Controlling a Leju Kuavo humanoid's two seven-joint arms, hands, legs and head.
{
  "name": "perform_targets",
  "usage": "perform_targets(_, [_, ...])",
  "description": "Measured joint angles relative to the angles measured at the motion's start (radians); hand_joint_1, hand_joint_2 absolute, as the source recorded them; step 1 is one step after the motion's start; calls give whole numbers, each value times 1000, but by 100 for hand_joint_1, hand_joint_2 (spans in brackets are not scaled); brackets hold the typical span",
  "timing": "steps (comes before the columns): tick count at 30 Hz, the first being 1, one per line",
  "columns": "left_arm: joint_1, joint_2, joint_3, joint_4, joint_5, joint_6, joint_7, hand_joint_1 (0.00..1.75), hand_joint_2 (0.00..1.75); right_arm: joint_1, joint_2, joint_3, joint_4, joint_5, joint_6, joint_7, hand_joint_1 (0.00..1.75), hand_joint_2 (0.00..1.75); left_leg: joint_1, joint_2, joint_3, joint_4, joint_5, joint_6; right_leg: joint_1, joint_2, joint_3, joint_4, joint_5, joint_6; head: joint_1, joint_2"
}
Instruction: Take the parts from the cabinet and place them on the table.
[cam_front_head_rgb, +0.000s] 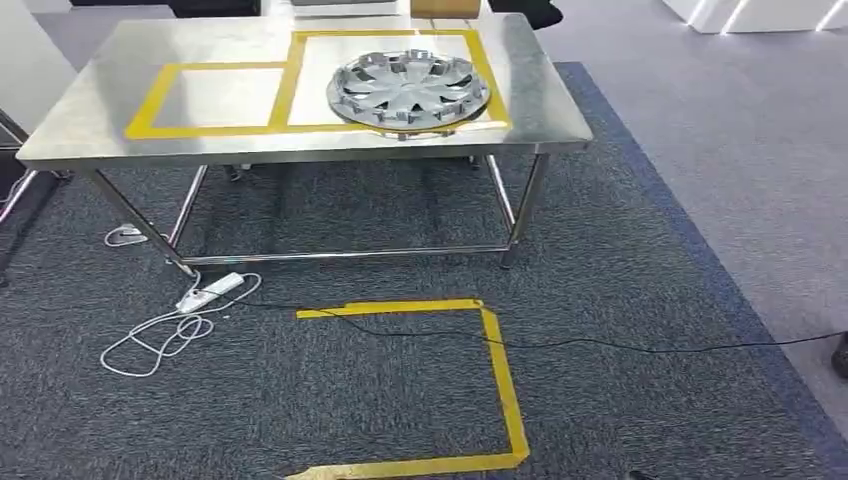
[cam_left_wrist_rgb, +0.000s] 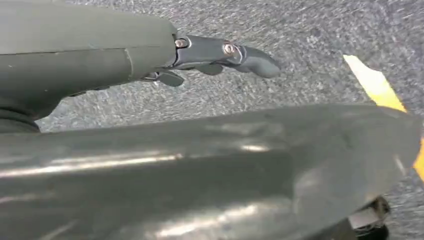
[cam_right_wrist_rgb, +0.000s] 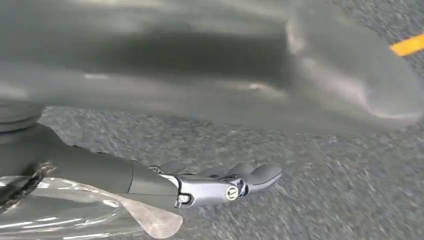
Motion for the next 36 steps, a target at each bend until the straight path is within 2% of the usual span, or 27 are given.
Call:
perform_targets(1, [1, 0, 0, 0, 0, 0, 1, 0, 0, 2, 0, 0, 0, 0, 1, 1, 0, 0, -1, 0, -4, 1, 2, -1, 0, 0, -6, 23, 1, -1, -2, 0])
perform_targets(2, [1, 0, 0, 0, 0, 0, 1, 0, 0, 5, 0, 0, 0, 0, 2, 2, 0, 0, -1, 0, -6, 1, 4, -1, 0, 0, 12, 0, 23, -2, -1, 0])
perform_targets(5, [1, 0, -2, 0, -2, -2, 6, 0, 0, 5, -3, 1, 0, 6, 37, 29, 0, 0, -1, -1, -7, 6, 6, -7, 0, 0, 150, -237, 131, -9, -1, 0])
perform_targets(6, [1, 0, -4, 0, -5, -4, 10, 0, 0, 1, -5, 2, 2, 16, 49, 59, 0, 0, -9, -4, -14, 9, 4, -16, 3, 0, 178, -283, 119, -12, 1, 0])
perform_targets(7, [-2, 1, -4, 0, -10, -4, 16, 0, 0, 2, -5, 2, 2, 30, 47, 82, 0, 0, -10, -8, -17, 16, 7, -21, 1, 2, 183, -294, 117, -17, -3, 0])
perform_targets(10, [-2, 2, -5, 0, -19, -3, 27, 0, 0, 15, -6, 24, 6, 92, -7, 162, 0, 0, -7, -13, -23, 17, 16, -36, 2, -8, 174, -290, 124, -31, -3, 0])
perform_targets(11, [0, 3, -5, 0, -21, -2, 30, 0, 0, 14, -6, 29, 8, 100, -19, 175, 0, 0, -4, -14, -26, 28, 1, -42, -2, -16, 174, -295, 130, -40, -2, 0])
perform_targets(12, [0, 3, -5, 0, -21, -1, 34, 0, 0, 13, -6, 34, 8, 108, -27, 186, 0, 0, -3, -12, -42, 64, -32, -49, -2, -17, 171, -295, 132, -45, -12, 0])
perform_targets(15, [0, 3, -5, 0, -21, 1, 34, 0, 0, 15, -6, 46, 11, 114, -39, 201, 0, 0, 1, -12, -134, 291, -150, -61, 3, -38, 161, -293, 135, -52, -13, 0])
perform_targets(16, [1, 3, -5, 0, -22, 1, 35, 0, 0, 15, -7, 48, 11, 117, -40, 205, 0, 0, 2, -11, -146, 327, -157, -61, 4, -45, 158, -293, 135, -53, -14, 0])
perform_targets(17, [3, 3, -5, 0, -22, 1, 35, 0, 0, 16, -7, 52, 12, 120, -42, 206, 0, 0, 2, -11, -135, 316, -139, -59, 6, -54, 157, -293, 136, -53, -14, 0])
perform_targets(18, [4, 3, -5, 0, -22, 2, 36, 0, 0, 15, -7, 53, 12, 121, -42, 208, 0, 0, 2, -10, -104, 261, -103, -56, 8, -62, 158, -292, 136, -53, -14, 0])
perform_targets(19, [4, 3, -5, 0, -23, 2, 36, 0, 0, 15, -7, 53, 13, 121, -42, 208, 0, 0, 1, -3, -54, 168, -56, -49, 10, -73, 160, -292, 136, -53, -14, 0])
perform_targets(20, [3, 3, -5, 0, -25, 3, 37, 0, 0, 14, -7, 54, 14, 121, -43, 209, 0, 0, -3, 24, -7, 81, -20, -40, 11, -82, 162, -292, 136, -53, -13, 0])
perform_targets(21, [0, 4, -6, 0, -28, 5, 38, 0, 0, 15, -7, 55, 15, 121, -43, 211, 0, 0, -12, 80, 16, 31, -23, -30, 15, -91, 163, -291, 135, -51, -13, 0])
perform_targets(22, [-4, 4, -6, 0, -31, 7, 40, 0, 0, 16, -7, 56, 16, 122, -46, 214, 0, 0, -19, 84, 17, 9, -27, -25, 22, -101, 159, -286, 133, -46, -14, 0])
perform_targets(25, [1, 4, -11, 0, -33, 9, 44, 0, 0, 12, -8, 57, 16, 126, -48, 217, 0, 0, -20, 48, 5, 11, -19, -12, 20, -140, 161, -288, 136, -33, -11, 0])
perform_targets(26, [4, 3, -13, 0, -33, 10, 45, 0, 0, 10, -8, 59, 16, 126, -48, 217, 0, 0, -9, 37, 10, -1, -8, -3, 16, -112, 152, -282, 125, -21, -13, 0])
perform_targets(27, [5, 3, -14, 0, -34, 10, 47, 0, 0, 11, -8, 59, 16, 126, -49, 217, 0, 0, -8, 30, 7, -1, -5, 0, 14, -51, 143, -258, 102, -15, -8, 0])
perform_targets(28, [2, 3, -16, 0, -35, 10, 47, 0, 0, 12, -8, 59, 17, 126, -49, 217, 0, 0, -8, 17, 1, 0, -1, 6, 11, -19, 116, -194, 60, -13, -6, 0])
perform_targets(30, [-1, -1, -22, 0, -36, 10, 47, 0, 0, 18, -8, 59, 18, 126, -49, 217, 0, 0, -8, -11, -8, 0, 4, 10, 8, -1, 39, -25, -14, -8, -4, 0])
perform_targets(31, [0, -1, -23, 0, -36, 10, 48, 0, 0, 20, -8, 59, 19, 126, -49, 217, 0, 0, -8, -25, -10, 2, 7, 8, 8, 0, 13, 29, -25, -8, -4, 0])
perform_targets(32, [3, -1, -23, 0, -35, 10, 49, 0, 0, 21, -9, 58, 19, 124, -49, 217, 0, 0, -8, -39, -10, 2, 8, 7, 7, 1, 12, 28, -9, -8, -4, 0])
perform_targets(33, [5, -1, -23, 0, -35, 10, 49, 0, 0, 21, -10, 58, 19, 124, -49, 217, 0, 0, -8, -52, -10, 3, 9, 5, 7, 2, 35, -20, 29, -8, -4, 0])
perform_targets(34, [5, -1, -23, 0, -35, 9, 49, 0, 0, 20, -10, 58, 19, 124, -48, 217, 0, 0, -7, -66, -10, 5, 9, 4, 5, 7, 72, -98, 76, -8, -4, 0])
perform_targets(35, [4, -2, -23, 0, -35, 8, 49, 0, 0, 20, -10, 58, 19, 124, -46, 217, 0, 0, -6, -80, -10, 7, 9, 1, 1, 26, 115, -188, 120, -8, -4, 0])
perform_targets(36, [2, -2, -23, 0, -35, 6, 49, 0, 0, 21, -10, 59, 19, 124, -45, 217, 0, 0, -6, -92, -12, 9, 9, -4, -7, 88, 148, -259, 133, -7, -3, 0])
